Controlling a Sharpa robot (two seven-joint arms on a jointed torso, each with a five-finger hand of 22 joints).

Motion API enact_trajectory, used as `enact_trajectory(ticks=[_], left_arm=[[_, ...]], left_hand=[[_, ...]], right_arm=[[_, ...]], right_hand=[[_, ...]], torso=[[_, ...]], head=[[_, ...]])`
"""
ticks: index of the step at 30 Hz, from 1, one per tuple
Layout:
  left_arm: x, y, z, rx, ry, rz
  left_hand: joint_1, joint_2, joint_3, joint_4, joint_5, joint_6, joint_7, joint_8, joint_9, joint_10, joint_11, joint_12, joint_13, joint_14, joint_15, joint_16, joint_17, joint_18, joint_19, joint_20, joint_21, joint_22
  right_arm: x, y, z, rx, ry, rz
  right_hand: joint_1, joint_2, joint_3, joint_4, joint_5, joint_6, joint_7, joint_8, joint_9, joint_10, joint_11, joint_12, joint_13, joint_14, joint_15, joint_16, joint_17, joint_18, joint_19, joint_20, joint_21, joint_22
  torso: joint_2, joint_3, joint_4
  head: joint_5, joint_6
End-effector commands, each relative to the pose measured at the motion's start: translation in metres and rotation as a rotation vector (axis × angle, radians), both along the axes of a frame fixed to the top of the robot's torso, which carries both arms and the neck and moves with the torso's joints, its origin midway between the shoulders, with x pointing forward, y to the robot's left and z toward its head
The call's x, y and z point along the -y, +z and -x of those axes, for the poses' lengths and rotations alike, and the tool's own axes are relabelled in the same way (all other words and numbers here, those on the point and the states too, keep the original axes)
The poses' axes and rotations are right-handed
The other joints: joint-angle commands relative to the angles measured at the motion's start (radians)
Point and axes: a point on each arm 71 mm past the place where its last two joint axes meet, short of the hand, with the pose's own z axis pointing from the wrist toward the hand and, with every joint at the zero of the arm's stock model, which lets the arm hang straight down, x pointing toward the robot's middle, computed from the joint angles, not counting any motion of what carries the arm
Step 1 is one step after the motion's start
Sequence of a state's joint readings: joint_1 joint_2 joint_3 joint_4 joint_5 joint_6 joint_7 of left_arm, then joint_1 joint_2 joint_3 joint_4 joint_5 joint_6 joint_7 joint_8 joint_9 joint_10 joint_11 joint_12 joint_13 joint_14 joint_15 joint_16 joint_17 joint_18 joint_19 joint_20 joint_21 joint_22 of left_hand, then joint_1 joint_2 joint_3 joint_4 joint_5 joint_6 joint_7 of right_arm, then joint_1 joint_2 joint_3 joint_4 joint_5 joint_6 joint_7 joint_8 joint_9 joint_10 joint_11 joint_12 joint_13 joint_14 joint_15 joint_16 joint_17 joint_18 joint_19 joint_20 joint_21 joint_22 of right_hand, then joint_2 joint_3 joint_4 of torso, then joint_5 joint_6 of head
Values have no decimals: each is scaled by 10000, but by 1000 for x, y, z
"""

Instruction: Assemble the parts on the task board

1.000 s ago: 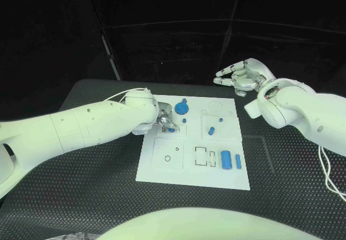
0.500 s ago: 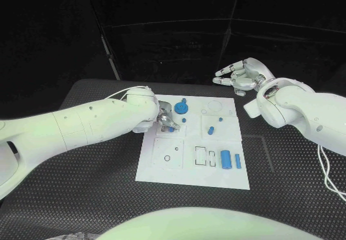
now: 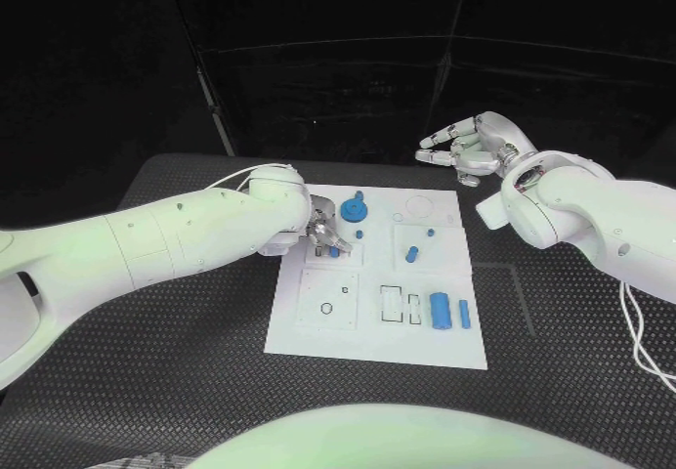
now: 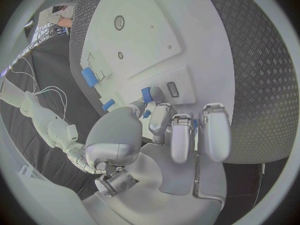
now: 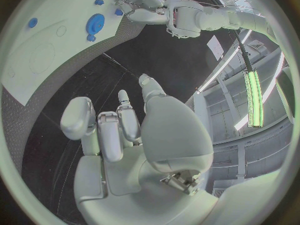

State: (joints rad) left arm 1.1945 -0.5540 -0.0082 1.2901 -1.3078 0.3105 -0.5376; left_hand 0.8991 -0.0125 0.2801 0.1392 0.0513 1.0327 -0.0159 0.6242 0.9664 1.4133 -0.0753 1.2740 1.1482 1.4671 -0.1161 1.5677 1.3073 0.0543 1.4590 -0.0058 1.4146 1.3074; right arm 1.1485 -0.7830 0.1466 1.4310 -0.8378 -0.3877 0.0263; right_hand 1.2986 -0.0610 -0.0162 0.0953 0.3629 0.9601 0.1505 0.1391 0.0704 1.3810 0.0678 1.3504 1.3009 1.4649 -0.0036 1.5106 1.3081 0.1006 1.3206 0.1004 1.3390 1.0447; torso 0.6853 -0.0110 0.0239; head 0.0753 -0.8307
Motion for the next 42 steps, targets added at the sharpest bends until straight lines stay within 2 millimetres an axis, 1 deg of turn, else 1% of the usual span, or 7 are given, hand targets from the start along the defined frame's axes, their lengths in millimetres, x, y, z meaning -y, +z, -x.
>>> enact_trajectory(ticks=[1, 6, 12, 15, 23, 31, 42], left_arm=[[-5, -16, 8, -795, -204, -678], [-7, -15, 8, -694, -134, -599], [-13, -10, 8, -256, 159, -218], [-14, -5, 7, 7, 421, 200], [-15, 4, 6, 274, 852, 983], [-18, 5, 6, 190, 925, 1054], [-16, 4, 12, -213, 918, 1397]], left_hand=[[-101, 40, -69, 22, -40, -7, 19, -51, 14, -32, 4, -30, -13, 1037, -32, 31, 2635, -63, 3, -8, -51, 991], [-216, 102, -336, 224, -40, -15, 22, -68, 35, -47, 5, -48, -40, 1037, -36, 31, 2635, -60, -2, -8, -70, 988], [-651, -141, -1202, 781, -43, -107, 56, -171, 33, -114, 29, -129, -150, 1037, -34, 31, 2635, -44, -33, -9, -137, 948], [-642, -185, -1539, 992, -46, -345, 140, -444, -107, -203, 87, -241, -290, 1037, -4, 31, 2635, -20, -94, -3, -236, 868], [-183, 8, -2189, 1385, -44, -291, 243, -900, -479, -285, 180, -320, -398, 1037, 72, 31, 2635, 2, -147, 73, -354, 801], [96, 129, -2472, 1440, -41, -285, 281, -1080, -619, -337, 210, -381, -484, 1037, 96, 31, 2635, 19, -180, 99, -427, 757], [1303, 525, -2399, 951, -32, -328, 412, -1583, -1076, -438, 324, -489, -643, 1037, 195, 31, 2635, 48, -243, 194, -573, 673]], right_arm=[[-1, 1, 0, 27, 76, 16], [-1, 1, 0, 30, 67, 25], [0, 1, 0, 38, 57, 28], [0, 1, 0, 40, 53, 29], [0, 1, -1, 30, 53, 33], [0, 1, -1, 20, 45, 40], [0, 0, -2, 1, 41, 52]], right_hand=[[-84, -28, -59, -21, -37, -40, -17, 59, -13, -46, -43, -17, -12, 744, -81, -43, 1174, -12, 16, -54, -52, -2], [-84, -28, -59, -21, -37, -40, -17, 59, -13, -46, -43, -17, -12, 744, -81, -43, 1174, -12, 16, -54, -52, -2], [-102, -26, -70, -8, -35, -41, -16, 60, -13, -53, -43, -24, -21, 742, -80, -46, 1168, -11, 13, -54, -55, -8], [-117, -26, -80, 4, -34, -44, -16, 61, -13, -53, -42, -23, -22, 743, -80, -45, 1171, -11, 14, -54, -56, -7], [-117, -26, -80, 4, -34, -44, -16, 61, -13, -53, -42, -23, -22, 743, -80, -45, 1171, -11, 14, -54, -56, -7], [-137, -21, -92, 22, -29, -48, -16, 62, -14, -48, -41, -17, -16, 743, -80, -46, 1169, -10, 11, -54, -60, -15], [-137, -21, -92, 22, -29, -48, -16, 62, -14, -48, -41, -17, -16, 743, -80, -46, 1169, -10, 11, -54, -60, -15]], torso=[[0, -6, 6], [10, -17, 13], [-2, -7, 7], [-4, -3, 16], [-5, -3, 10], [-3, 2, 6], [0, -2, 6]], head=[[-5, 14], [-21, 21], [-22, 30], [-21, 34], [1, 29], [9, 32], [5, 22]])
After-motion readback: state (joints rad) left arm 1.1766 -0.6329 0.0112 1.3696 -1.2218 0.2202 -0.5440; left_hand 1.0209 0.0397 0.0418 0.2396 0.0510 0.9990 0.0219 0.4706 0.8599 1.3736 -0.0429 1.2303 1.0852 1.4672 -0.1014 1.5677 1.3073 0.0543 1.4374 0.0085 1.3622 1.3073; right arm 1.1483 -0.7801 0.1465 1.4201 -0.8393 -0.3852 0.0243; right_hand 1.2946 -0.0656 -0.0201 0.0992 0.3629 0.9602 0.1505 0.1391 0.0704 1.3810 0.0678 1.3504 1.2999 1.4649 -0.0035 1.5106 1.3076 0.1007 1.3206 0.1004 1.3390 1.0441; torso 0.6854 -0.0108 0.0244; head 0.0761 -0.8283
